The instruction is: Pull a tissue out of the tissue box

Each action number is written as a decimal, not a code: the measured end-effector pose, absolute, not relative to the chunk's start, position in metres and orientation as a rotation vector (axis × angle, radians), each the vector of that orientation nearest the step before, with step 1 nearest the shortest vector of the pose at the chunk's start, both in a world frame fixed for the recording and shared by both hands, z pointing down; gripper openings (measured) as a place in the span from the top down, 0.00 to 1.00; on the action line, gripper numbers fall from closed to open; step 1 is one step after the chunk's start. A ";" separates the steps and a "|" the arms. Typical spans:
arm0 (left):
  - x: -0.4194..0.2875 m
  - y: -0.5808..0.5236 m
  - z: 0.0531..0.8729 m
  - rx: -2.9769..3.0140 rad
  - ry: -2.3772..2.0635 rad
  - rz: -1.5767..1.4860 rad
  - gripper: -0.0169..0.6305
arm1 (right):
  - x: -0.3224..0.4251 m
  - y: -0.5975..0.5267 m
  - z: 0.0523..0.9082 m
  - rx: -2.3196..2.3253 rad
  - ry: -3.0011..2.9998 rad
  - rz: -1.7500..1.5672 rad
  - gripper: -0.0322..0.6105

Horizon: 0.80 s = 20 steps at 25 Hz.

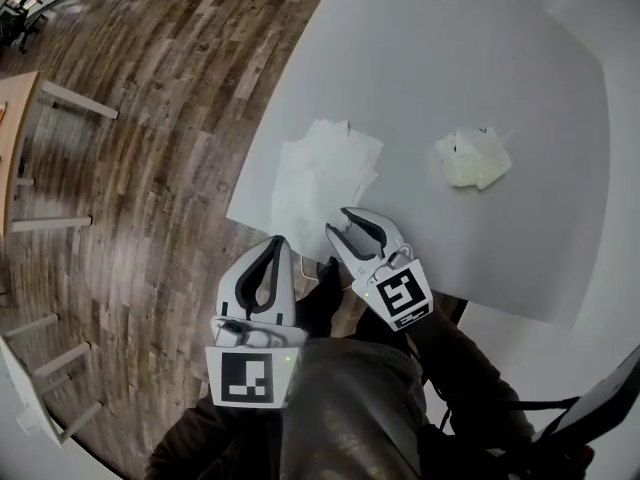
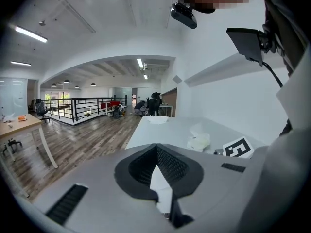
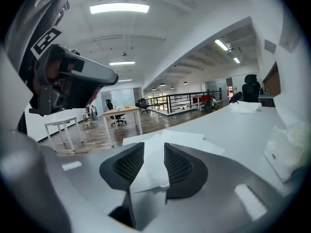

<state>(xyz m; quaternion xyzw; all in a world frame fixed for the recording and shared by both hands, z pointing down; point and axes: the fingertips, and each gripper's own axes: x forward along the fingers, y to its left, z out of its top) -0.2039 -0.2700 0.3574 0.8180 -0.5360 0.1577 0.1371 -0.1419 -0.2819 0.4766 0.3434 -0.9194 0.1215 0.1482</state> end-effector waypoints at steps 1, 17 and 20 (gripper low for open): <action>-0.200 -0.268 0.358 2.386 -1.531 0.460 0.98 | -0.139 -0.276 0.476 1.003 -2.644 0.367 0.78; -0.039 -0.117 0.297 2.681 -1.367 0.229 0.98 | 0.025 -0.089 0.291 1.546 -2.699 0.387 0.91; -0.013 -0.080 0.267 2.717 -1.342 0.151 0.98 | 0.048 -0.048 0.255 1.623 -2.673 0.361 0.95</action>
